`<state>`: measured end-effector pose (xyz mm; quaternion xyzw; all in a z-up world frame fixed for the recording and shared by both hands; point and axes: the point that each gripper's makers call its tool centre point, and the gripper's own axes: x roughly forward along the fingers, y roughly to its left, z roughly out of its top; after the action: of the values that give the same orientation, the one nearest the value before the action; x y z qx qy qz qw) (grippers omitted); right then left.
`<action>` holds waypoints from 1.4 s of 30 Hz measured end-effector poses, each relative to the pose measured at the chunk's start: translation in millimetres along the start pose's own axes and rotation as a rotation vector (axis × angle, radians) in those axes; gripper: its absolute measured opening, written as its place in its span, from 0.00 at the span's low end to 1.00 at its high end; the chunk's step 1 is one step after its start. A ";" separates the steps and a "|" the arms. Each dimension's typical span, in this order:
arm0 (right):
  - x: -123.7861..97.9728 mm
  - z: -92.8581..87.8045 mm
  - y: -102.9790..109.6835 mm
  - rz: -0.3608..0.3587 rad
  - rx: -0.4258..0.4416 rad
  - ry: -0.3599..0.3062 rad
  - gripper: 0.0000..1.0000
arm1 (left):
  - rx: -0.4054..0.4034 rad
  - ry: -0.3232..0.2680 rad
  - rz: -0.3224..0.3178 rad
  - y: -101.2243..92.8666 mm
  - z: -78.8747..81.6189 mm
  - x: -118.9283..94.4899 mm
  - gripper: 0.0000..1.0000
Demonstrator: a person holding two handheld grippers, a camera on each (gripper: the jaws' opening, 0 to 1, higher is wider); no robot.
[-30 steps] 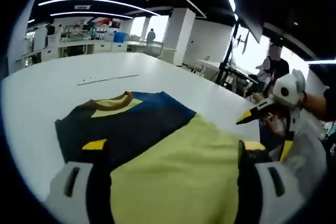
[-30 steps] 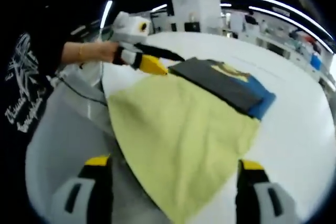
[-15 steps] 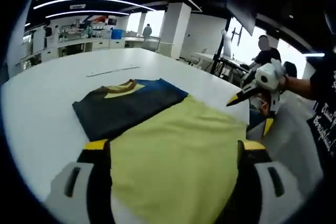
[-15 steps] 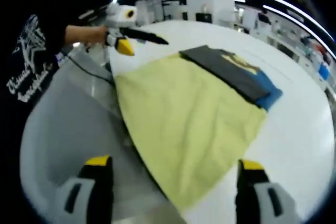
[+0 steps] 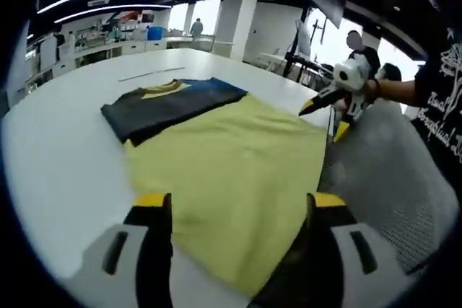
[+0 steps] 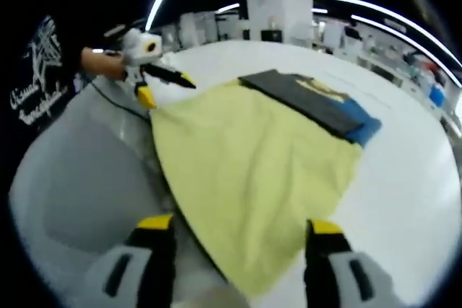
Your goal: Fold the garment on the visible template until the final outline fits inside the template.
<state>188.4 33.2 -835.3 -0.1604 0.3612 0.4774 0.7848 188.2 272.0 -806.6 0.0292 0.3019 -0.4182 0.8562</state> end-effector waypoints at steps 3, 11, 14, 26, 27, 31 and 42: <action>1.9 -1.6 -1.6 -0.002 0.002 0.004 0.71 | 0.044 0.007 -0.019 -2.9 1.1 1.3 0.66; 5.6 -5.7 -2.5 0.011 -0.049 0.050 0.71 | 0.101 0.100 -0.074 -11.8 -20.1 4.2 0.60; 7.3 -7.5 -2.6 0.018 -0.065 0.070 0.71 | 0.124 0.132 -0.072 -11.7 -26.7 5.0 0.59; 10.7 -14.4 -7.7 0.014 -0.146 0.111 0.65 | 0.150 0.152 -0.073 -7.6 -34.8 5.7 0.56; 11.1 -15.1 -9.4 0.011 -0.160 0.118 0.65 | 0.170 0.161 -0.076 -9.2 -35.4 5.9 0.56; 11.4 -14.0 -8.5 0.013 -0.163 0.121 0.65 | 0.236 0.181 -0.077 -9.4 -39.3 5.7 0.56; 10.4 -14.1 -9.2 0.002 -0.153 0.098 0.59 | 0.288 0.201 -0.053 -2.0 -41.1 5.3 0.49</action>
<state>193.4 26.8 -853.3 -0.2426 0.3618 0.4961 0.7511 168.9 279.5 -842.6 0.1853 0.3234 -0.4744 0.7975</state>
